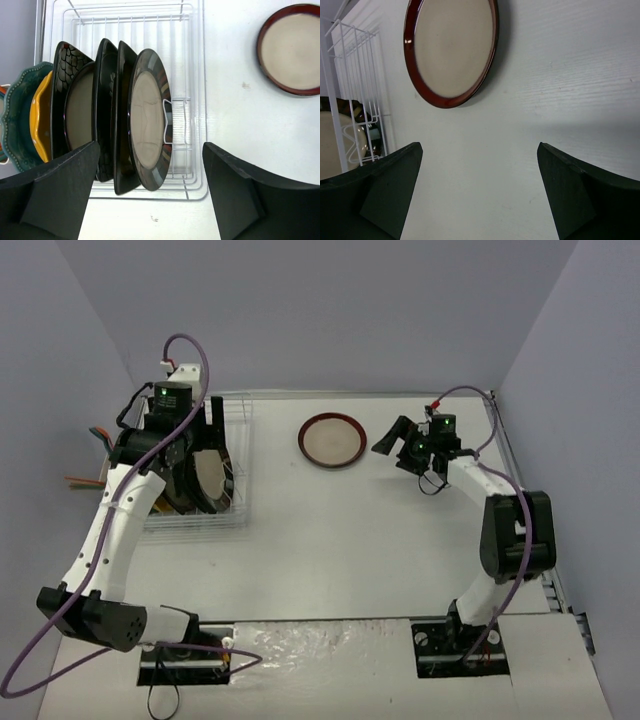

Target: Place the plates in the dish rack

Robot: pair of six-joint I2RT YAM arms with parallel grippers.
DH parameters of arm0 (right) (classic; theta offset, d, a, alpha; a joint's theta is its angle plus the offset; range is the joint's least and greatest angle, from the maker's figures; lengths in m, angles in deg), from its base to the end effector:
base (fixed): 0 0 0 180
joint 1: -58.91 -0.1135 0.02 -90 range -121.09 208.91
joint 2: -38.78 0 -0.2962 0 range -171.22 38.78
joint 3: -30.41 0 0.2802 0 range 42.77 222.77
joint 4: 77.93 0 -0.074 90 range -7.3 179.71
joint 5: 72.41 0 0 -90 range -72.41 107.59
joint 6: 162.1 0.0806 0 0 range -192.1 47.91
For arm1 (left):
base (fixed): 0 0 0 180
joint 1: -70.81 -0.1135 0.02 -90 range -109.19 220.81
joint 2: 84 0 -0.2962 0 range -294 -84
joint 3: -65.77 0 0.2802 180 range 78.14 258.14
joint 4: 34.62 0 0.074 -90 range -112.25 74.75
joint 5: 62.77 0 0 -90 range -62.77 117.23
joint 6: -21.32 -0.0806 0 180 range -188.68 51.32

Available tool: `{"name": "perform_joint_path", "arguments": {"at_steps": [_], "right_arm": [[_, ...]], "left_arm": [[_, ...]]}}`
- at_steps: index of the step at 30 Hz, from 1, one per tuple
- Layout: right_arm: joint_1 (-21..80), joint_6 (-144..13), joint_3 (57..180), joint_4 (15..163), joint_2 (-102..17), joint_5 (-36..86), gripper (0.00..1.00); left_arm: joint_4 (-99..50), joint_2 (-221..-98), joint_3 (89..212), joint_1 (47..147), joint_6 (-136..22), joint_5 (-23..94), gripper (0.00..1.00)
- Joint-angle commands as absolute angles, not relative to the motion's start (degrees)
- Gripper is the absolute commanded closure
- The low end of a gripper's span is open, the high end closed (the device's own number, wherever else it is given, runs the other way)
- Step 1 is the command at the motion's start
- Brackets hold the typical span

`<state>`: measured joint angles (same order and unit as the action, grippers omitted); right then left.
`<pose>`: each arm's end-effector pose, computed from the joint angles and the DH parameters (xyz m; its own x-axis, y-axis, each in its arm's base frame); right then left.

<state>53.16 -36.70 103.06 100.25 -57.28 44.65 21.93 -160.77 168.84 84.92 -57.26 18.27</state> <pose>0.4344 0.0806 0.2346 -0.6346 0.4546 -0.6250 -0.1608 0.7134 0.6821 0.3290 -0.0698 0.4486 -0.5007 -0.0758 -0.8623 0.0114 0.9955 -0.0941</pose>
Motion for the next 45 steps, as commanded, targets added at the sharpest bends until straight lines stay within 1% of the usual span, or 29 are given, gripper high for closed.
{"name": "perform_joint_path", "arguments": {"at_steps": [1,3,5,7,10,13,14,22,24,26,27,30,32,36,41,45], "right_arm": [[51.7,-37.4,109.8,106.5,-64.4,43.8,0.05],[51.0,-36.7,112.3,107.7,-68.1,44.3,0.07],[49.9,-36.5,115.2,108.2,-71.5,44.1,0.08],[49.1,-36.5,117.3,108.1,-73.5,43.2,0.09],[47.6,-35.8,121.2,107.7,-78.5,41.3,0.15],[46.7,-34.6,123.8,107.6,-81.7,39.4,0.2],[46.5,-34.0,124.6,107.6,-83.0,39.2,0.23],[46.1,-31.0,127.6,106.1,-87.8,34.2,0.44],[46.1,-30.7,128.2,104.8,-88.9,32.7,0.52],[46.1,-30.1,128.2,103.6,-89.8,31.2,0.64],[46.1,-29.7,128.2,103.3,-90.2,30.8,0.68],[46.2,-29.0,127.4,102.3,-90.8,29.3,0.93],[46.3,-28.8,126.5,102.3,-90.6,28.9,1.0],[47.1,-29.5,123.2,102.4,-86.6,28.9,1.0],[48.9,-29.9,115.5,102.4,-78.4,30.5,1.0],[50.3,-30.1,107.5,102.5,-69.7,31.8,1.0]], "left_arm": [[21.9,-154.1,168.7,84.3,-54.1,22.2,0.14],[22.1,-151.3,166.3,84.3,-52.9,22.6,0.1],[22.2,-148.6,163.3,84.3,-52.1,23.6,0.07],[22.9,-145.9,161.0,84.2,-51.7,23.8,0.07],[24.7,-143.2,157.2,84.2,-51.0,23.7,0.07],[25.5,-141.4,153.9,84.2,-50.0,24.6,0.07],[25.6,-140.7,152.9,84.2,-49.4,25.3,0.07],[26.3,-138.6,150.7,84.1,-48.0,26.9,0.07],[26.1,-138.4,150.6,84.1,-48.0,27.1,0.07],[25.8,-138.4,150.4,84.1,-48.1,27.2,0.07],[25.7,-138.4,150.3,84.1,-48.0,27.2,0.07],[25.2,-138.7,150.0,84.1,-47.5,29.2,0.07],[24.5,-138.7,149.7,84.1,-46.9,30.3,0.07],[22.7,-138.9,149.1,84.2,-44.2,33.9,0.07],[17.7,-140.2,146.6,84.7,-38.1,42.6,0.07],[12.0,-142.6,144.9,88.8,-32.9,45.0,0.07]]}}
